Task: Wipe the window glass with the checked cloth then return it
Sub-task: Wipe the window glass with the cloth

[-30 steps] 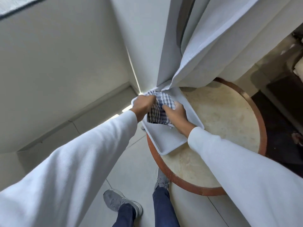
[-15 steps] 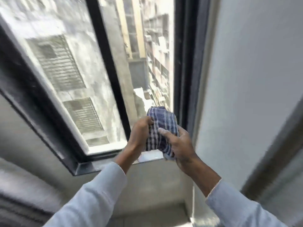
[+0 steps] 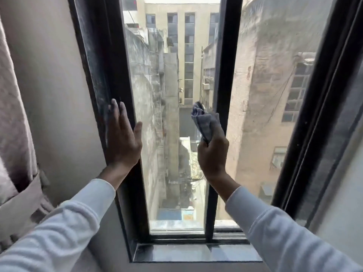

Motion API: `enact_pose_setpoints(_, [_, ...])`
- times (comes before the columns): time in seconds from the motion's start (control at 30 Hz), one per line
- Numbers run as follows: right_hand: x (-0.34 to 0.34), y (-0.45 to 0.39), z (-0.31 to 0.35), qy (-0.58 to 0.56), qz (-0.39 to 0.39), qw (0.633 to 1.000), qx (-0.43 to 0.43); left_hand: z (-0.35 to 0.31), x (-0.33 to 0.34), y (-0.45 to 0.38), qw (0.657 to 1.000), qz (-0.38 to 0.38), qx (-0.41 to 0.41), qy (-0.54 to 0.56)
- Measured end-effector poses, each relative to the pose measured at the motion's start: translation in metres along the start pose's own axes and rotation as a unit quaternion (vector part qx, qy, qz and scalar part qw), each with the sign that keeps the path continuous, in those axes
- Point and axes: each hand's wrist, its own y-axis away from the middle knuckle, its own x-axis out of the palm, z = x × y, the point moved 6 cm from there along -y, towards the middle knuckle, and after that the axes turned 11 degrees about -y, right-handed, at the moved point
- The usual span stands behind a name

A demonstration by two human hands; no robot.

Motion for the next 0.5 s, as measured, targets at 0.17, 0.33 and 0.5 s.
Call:
enact_pose_setpoints(0.17, [0.095, 0.001, -0.038, 0.205, 0.145, 0.952, -0.177, 0.014, 0.042, -0.032, 0.997, -0.021, 0.064, 0.028])
enact_pose_setpoints(0.33, [0.132, 0.006, -0.034, 0.275, 0.219, 0.853, -0.385, 0.018, 0.06, -0.04, 0.994, -0.078, 0.07, 0.015])
enact_pose_setpoints(0.5, [0.078, -0.067, -0.034, 0.241, 0.017, 0.946, -0.217, 0.021, 0.067, -0.04, 0.99, -0.106, 0.087, 0.012])
